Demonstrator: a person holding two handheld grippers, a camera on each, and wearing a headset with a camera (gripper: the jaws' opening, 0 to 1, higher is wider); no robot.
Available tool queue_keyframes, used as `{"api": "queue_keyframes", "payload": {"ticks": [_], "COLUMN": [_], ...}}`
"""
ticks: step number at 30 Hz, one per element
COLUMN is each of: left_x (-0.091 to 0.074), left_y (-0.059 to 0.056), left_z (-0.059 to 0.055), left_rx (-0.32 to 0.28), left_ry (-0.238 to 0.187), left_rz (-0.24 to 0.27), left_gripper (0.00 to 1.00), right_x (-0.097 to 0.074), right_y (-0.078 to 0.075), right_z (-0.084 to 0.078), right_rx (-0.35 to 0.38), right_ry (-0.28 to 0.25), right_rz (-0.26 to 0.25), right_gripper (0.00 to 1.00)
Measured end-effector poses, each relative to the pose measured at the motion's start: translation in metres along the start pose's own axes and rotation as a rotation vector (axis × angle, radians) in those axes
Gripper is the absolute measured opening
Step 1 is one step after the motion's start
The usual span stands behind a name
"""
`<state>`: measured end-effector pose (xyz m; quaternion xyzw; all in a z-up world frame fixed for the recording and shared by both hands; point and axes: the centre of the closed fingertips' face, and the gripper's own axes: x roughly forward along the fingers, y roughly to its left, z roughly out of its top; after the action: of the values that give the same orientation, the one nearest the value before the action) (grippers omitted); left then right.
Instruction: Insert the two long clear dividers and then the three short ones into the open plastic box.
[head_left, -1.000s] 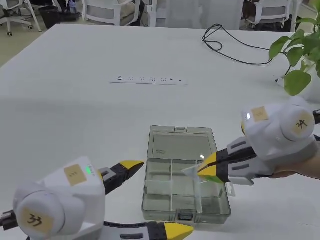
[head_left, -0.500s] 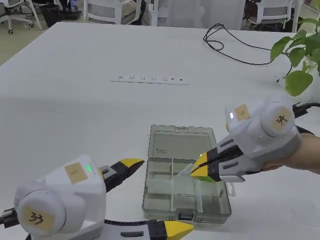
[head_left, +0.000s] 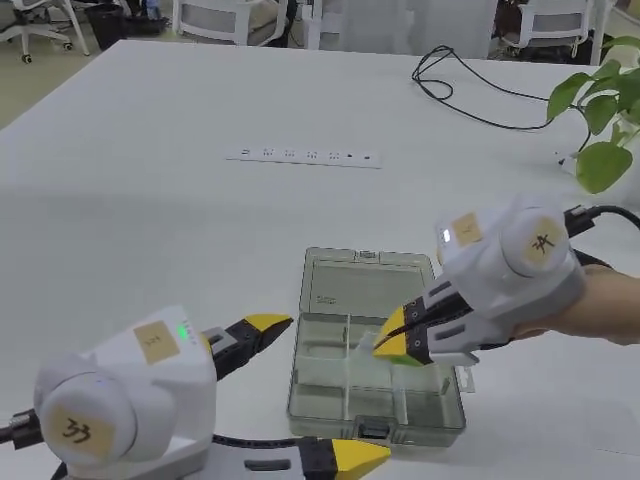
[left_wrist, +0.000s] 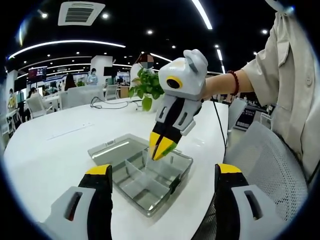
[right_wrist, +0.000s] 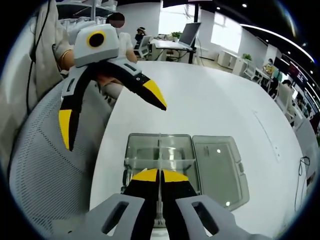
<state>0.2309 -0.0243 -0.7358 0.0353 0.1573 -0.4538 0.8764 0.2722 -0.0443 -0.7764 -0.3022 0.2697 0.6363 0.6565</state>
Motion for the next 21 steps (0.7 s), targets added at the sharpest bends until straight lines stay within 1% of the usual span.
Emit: {"api": "queue_keyframes", "payload": {"ticks": [10, 18, 20, 21], "left_x": [0.001, 0.001, 0.001, 0.001], "left_y": [0.0, -0.001, -0.001, -0.001], "left_z": [-0.001, -0.002, -0.002, -0.002], "left_rx": [-0.002, -0.001, 0.0, -0.001], "left_ry": [0.001, 0.004, 0.003, 0.003], "left_rz": [-0.004, -0.006, -0.005, -0.005], "left_gripper": [0.85, 0.86, 0.86, 0.86], "right_x": [0.01, 0.02, 0.023, 0.025], "right_y": [-0.001, 0.0, 0.0, 0.0], "right_z": [-0.005, -0.013, -0.015, -0.018], "right_rx": [0.004, 0.005, 0.008, 0.002], "right_ry": [0.027, 0.064, 0.076, 0.09], "right_rz": [0.011, 0.026, 0.03, 0.03], "right_gripper": [0.02, 0.02, 0.02, 0.02]}}
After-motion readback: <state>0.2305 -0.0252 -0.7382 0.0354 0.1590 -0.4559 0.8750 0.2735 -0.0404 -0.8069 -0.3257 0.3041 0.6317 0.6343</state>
